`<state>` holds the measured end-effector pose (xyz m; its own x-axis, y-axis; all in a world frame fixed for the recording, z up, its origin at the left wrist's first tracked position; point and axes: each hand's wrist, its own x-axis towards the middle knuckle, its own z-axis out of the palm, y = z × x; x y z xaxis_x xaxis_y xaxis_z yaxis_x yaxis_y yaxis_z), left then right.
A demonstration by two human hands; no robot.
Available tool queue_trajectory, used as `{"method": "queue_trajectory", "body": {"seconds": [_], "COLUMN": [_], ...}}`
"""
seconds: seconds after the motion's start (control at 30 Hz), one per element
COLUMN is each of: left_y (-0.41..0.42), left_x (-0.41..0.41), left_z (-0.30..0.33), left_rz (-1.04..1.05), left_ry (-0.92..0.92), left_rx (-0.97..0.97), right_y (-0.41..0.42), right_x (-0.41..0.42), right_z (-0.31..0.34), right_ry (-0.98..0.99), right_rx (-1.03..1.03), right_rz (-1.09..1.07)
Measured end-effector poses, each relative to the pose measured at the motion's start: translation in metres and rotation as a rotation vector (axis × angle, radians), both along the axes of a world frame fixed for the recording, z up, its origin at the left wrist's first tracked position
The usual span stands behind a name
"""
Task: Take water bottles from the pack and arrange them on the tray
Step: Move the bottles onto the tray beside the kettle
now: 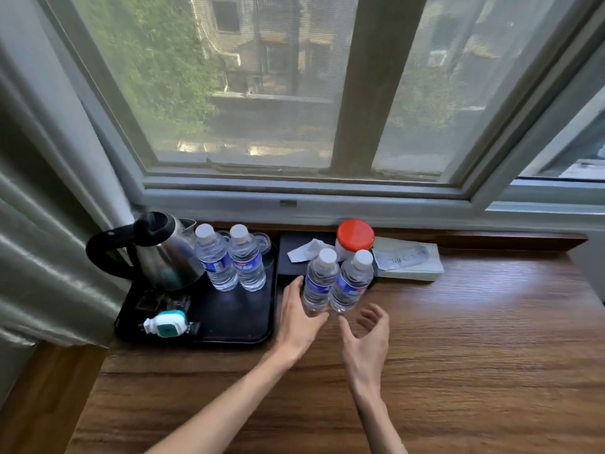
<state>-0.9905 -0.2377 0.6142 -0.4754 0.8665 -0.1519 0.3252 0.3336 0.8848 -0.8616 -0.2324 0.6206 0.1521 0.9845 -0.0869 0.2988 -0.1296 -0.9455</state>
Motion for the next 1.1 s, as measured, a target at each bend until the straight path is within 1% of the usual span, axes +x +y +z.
{"method": "queue_trajectory", "body": {"seconds": [0.1, 0.2, 0.37, 0.53, 0.7, 0.9, 1.1], "left_y": [0.017, 0.029, 0.033, 0.032, 0.005, -0.045, -0.081], "left_x": [0.006, 0.007, 0.008, -0.005, -0.009, -0.050, -0.119], "left_z": [0.005, 0.001, -0.002, -0.009, 0.001, 0.009, 0.019], "left_rz": [0.004, 0.049, 0.097, 0.089, 0.099, 0.211, 0.282], "left_ry": [-0.025, 0.006, 0.017, 0.043, -0.012, -0.123, -0.098], "left_rx": [0.025, 0.038, -0.013, -0.037, 0.039, 0.169, 0.145], "right_y": [0.024, 0.048, 0.071, 0.074, 0.051, 0.008, -0.020], "right_x": [0.013, 0.016, 0.018, 0.015, 0.010, -0.031, -0.101], "right_z": [-0.005, -0.006, -0.015, -0.008, 0.007, 0.021, 0.021], "right_ry": [-0.044, -0.068, -0.057, -0.062, -0.058, -0.013, 0.014], "right_rx": [-0.029, -0.055, -0.073, -0.032, -0.002, 0.064, 0.048], "right_rz": [0.053, 0.138, 0.313, 0.346, 0.351, 0.383, 0.419]}}
